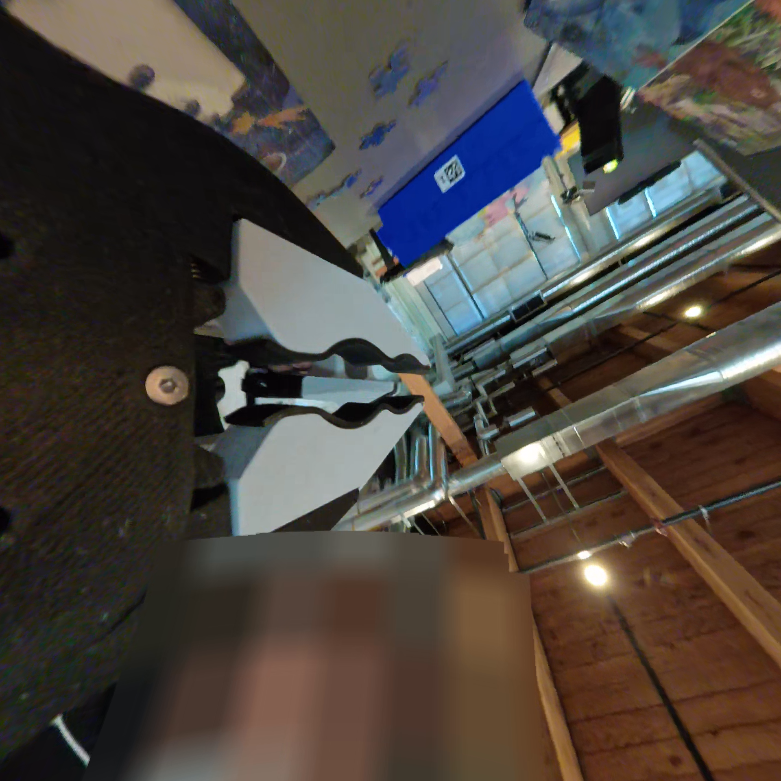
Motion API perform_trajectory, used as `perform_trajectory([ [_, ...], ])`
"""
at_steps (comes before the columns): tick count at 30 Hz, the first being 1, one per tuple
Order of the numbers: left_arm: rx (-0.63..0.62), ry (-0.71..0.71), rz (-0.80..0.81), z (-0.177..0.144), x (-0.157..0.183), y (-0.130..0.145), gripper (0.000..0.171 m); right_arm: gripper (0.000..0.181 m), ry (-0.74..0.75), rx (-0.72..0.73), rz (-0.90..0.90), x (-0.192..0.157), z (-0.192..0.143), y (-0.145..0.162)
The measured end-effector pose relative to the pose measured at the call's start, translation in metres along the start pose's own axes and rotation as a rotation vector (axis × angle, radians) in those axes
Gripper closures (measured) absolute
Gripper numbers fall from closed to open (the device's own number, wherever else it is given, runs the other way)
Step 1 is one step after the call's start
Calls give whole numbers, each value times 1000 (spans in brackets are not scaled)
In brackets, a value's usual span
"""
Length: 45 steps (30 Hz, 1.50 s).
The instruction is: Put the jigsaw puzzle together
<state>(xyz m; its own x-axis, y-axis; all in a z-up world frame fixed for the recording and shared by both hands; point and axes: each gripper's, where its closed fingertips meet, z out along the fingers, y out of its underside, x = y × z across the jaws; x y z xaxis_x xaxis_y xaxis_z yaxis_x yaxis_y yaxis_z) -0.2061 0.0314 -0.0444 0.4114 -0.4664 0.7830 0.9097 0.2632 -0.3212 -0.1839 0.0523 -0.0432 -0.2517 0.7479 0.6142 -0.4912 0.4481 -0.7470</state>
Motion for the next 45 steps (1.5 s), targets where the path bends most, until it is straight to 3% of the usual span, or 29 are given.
perform_trajectory([
  [1, -16, -37, 54, -2, 0, -2, 166, 181, -9, -39, 45, 7, -1, 10],
  [3, -76, -144, 183, -6, -4, -2, 164, 176, -63, -164, 159, 15, -4, 41],
  [6, -168, -284, 367, -8, -12, 1, 164, 131, -193, -413, 396, 9, -11, 96],
  [9, -254, -396, 450, -10, -26, 8, 164, 120, -321, -581, 497, -8, -24, 124],
  [12, -427, -553, 415, -25, -58, 26, 163, 124, -361, -571, 470, -16, -26, 120],
  [14, -575, -636, 367, -37, -77, 45, 153, 127, -437, -566, 442, -29, -29, 116],
  [18, -708, -722, 438, -45, -93, 61, 148, 111, -658, -575, 338, -66, -48, 111],
  [21, -748, -764, 495, -50, -99, 62, 147, 112, -655, -604, 264, -71, -49, 118],
  [25, -864, -767, 490, -52, -106, 83, 137, 113, -639, -623, 258, -69, -48, 122],
  [29, -982, -804, 582, -57, -114, 98, 137, 116, -600, -642, 253, -62, -47, 128],
  [41, -1041, -723, 599, -51, -109, 114, 138, 130, -418, -739, 233, -33, -42, 152],
  [45, -983, -766, 644, -50, -110, 99, 138, 128, -457, -708, 323, -39, -41, 142],
])
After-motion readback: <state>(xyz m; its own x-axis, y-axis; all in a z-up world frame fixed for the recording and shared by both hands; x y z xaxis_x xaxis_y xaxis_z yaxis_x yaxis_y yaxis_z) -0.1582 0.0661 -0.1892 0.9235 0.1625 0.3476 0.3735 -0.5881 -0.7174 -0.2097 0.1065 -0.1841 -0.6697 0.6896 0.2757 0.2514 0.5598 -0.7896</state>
